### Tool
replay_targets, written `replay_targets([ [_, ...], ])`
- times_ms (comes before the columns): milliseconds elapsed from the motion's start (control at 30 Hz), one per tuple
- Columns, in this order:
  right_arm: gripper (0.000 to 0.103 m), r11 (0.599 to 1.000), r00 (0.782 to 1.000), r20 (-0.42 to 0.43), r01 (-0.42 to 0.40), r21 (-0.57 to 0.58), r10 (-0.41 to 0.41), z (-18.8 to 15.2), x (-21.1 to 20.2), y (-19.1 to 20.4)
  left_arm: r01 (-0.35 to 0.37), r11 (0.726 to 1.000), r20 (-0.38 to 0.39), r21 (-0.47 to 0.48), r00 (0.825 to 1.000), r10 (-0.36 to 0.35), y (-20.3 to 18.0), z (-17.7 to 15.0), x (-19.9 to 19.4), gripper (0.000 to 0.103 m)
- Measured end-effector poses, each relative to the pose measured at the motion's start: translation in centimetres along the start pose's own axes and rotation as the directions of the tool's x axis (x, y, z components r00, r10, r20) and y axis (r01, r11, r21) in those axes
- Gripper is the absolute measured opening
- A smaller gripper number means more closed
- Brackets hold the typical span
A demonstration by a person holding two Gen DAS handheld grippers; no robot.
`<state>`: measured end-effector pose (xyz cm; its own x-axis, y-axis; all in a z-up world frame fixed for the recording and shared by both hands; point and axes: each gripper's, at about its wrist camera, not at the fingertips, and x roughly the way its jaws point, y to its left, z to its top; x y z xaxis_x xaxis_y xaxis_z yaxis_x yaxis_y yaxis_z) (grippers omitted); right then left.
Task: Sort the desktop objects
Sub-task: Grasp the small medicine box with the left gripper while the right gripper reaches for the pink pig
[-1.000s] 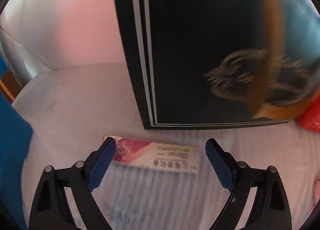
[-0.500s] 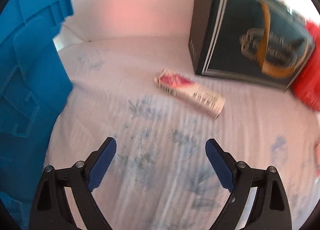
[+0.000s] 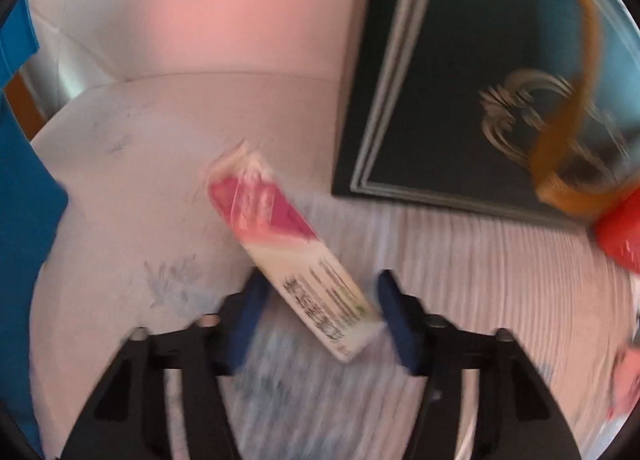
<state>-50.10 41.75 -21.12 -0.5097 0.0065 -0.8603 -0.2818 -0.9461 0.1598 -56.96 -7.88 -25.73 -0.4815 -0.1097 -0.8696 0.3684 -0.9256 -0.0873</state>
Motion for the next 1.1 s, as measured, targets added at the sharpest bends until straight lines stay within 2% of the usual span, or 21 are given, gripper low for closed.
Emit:
replay_targets([
  [67, 0.103, 0.999, 0.998, -0.055, -0.014, 0.036, 0.016, 0.0, 1.8, 0.0, 0.011, 0.998, -0.001, 0.058, 1.0, -0.011, 0.3, -1.3, -0.7, 0.029],
  [100, 0.103, 0.997, 0.997, -0.068, -0.044, 0.057, 0.048, -0.2, 2.3, 0.0, 0.008, 0.996, 0.001, 0.086, 1.0, -0.009, 0.5, -2.0, -1.0, 0.028],
  [133, 0.103, 0.996, 0.994, -0.08, -0.063, 0.065, 0.068, -0.3, 2.8, 0.1, 0.005, 0.995, 0.004, 0.103, 1.0, -0.005, 0.8, -2.5, -1.3, 0.028],
  [200, 0.102, 0.998, 0.997, -0.063, -0.05, 0.038, 0.053, -0.8, 2.7, 0.6, 0.008, 0.993, 0.007, 0.119, 1.0, -0.009, 1.8, -3.6, -1.9, 0.028],
  [267, 0.094, 0.999, 0.999, -0.037, -0.034, -0.011, 0.034, -1.4, 1.8, 1.0, 0.011, 0.992, 0.01, 0.129, 1.0, -0.012, 2.8, -4.6, -2.5, 0.028],
  [333, 0.092, 0.998, 0.999, -0.035, -0.023, -0.052, 0.021, -1.8, 1.2, 1.1, 0.012, 0.989, 0.016, 0.145, 1.0, -0.014, 3.6, -5.4, -2.9, 0.028],
  [500, 0.095, 0.996, 0.997, -0.072, -0.045, -0.072, 0.04, -1.7, 1.0, -0.2, -0.011, 0.987, 0.04, 0.161, 0.999, 0.005, 4.3, -6.2, -3.7, 0.028],
  [567, 0.103, 0.997, 0.995, -0.091, -0.056, -0.054, 0.051, -1.0, 1.7, -0.4, -0.008, 0.987, 0.039, 0.162, 0.999, 0.002, 5.3, -6.1, -3.4, 0.028],
  [633, 0.103, 0.996, 0.994, -0.095, -0.063, -0.061, 0.057, -0.4, 2.6, -0.1, -0.001, 0.987, 0.036, 0.159, 0.999, -0.005, 5.5, -6.1, -3.4, 0.028],
  [700, 0.097, 0.996, 0.992, -0.103, -0.076, -0.056, 0.07, -0.1, 3.2, 0.2, 0.001, 0.987, 0.036, 0.16, 0.999, -0.007, 4.5, -5.5, -3.5, 0.028],
  [767, 0.089, 0.995, 0.996, -0.073, -0.055, -0.081, 0.049, -0.2, 2.5, 0.7, -0.01, 0.986, 0.05, 0.167, 0.999, 0.001, 3.4, -5.1, -4.0, 0.028],
  [833, 0.088, 0.994, 0.998, -0.04, -0.047, -0.101, 0.043, -0.7, 1.2, 1.0, -0.019, 0.986, 0.063, 0.167, 0.998, 0.009, 1.6, -5.7, -5.5, 0.028],
  [967, 0.087, 0.989, 1.0, 0.01, -0.023, -0.147, 0.024, -1.4, -1.5, 0.9, -0.048, 0.986, 0.103, 0.162, 0.994, 0.032, 1.9, -6.5, -8.5, 0.028],
  [1100, 0.087, 0.979, 0.997, 0.078, -0.01, -0.203, 0.026, -2.9, -5.7, 0.5, -0.073, 0.982, 0.144, 0.173, 0.988, 0.049, 1.4, -8.7, -12.9, 0.028],
])
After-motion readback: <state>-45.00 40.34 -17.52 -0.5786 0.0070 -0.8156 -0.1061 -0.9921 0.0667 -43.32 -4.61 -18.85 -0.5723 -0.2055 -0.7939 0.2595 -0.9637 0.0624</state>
